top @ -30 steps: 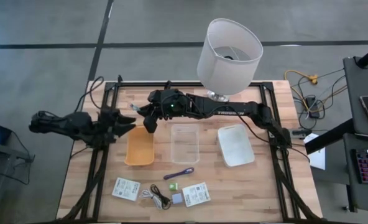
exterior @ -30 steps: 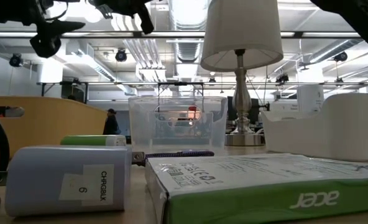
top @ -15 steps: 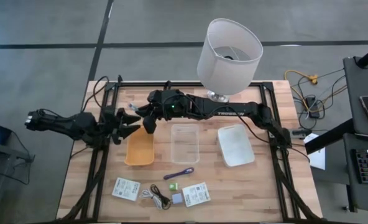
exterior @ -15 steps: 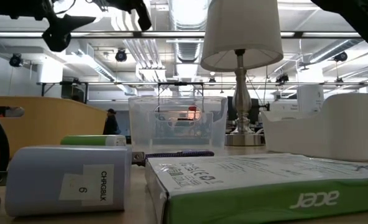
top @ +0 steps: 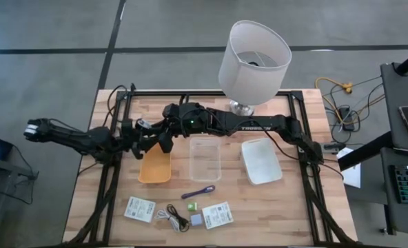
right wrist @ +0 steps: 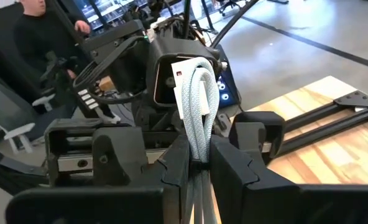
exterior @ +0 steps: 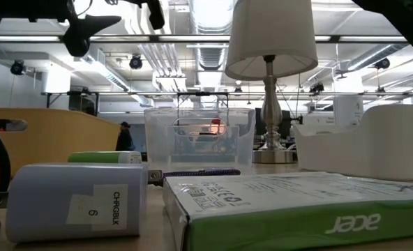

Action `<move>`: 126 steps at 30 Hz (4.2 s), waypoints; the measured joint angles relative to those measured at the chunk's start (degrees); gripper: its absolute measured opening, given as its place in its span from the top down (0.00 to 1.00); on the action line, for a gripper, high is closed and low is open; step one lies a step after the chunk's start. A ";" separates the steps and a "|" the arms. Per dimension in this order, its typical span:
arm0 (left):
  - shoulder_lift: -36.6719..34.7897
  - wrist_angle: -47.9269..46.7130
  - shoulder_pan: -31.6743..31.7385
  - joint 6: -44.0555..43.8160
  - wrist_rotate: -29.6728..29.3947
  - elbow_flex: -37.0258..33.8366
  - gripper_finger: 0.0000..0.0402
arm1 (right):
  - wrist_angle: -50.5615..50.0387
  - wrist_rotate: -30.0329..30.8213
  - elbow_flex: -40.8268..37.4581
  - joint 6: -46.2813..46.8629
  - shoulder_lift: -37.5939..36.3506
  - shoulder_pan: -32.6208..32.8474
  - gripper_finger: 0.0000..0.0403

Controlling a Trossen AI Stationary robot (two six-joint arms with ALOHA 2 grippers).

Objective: Pick and place items into bin
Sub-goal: Put the gray charger cable into the yellow bin, then put the purple charger cable into the yellow bin

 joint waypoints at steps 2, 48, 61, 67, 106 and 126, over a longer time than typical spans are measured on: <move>0.95 1.34 0.02 0.53 0.03 0.00 0.37 | 0.00 -0.04 0.01 0.01 0.00 0.13 0.89; -7.64 -49.65 0.02 -68.36 29.38 -0.74 0.94 | -35.93 6.19 0.00 10.70 -7.61 0.34 0.64; 1.71 -44.78 0.02 -70.13 34.30 0.33 0.65 | -36.21 6.09 -0.07 8.65 -7.45 0.73 0.64; 2.12 -45.27 0.00 -66.39 38.99 1.28 0.48 | -39.38 5.80 -0.07 7.91 -7.45 0.71 0.63; 7.39 -51.83 -7.22 7.81 34.74 18.02 0.40 | -43.50 4.51 -18.02 -20.33 -1.78 24.91 0.64; 9.31 -51.53 -7.17 7.59 32.92 17.88 0.40 | -39.34 5.86 -8.87 -15.32 10.31 21.06 0.67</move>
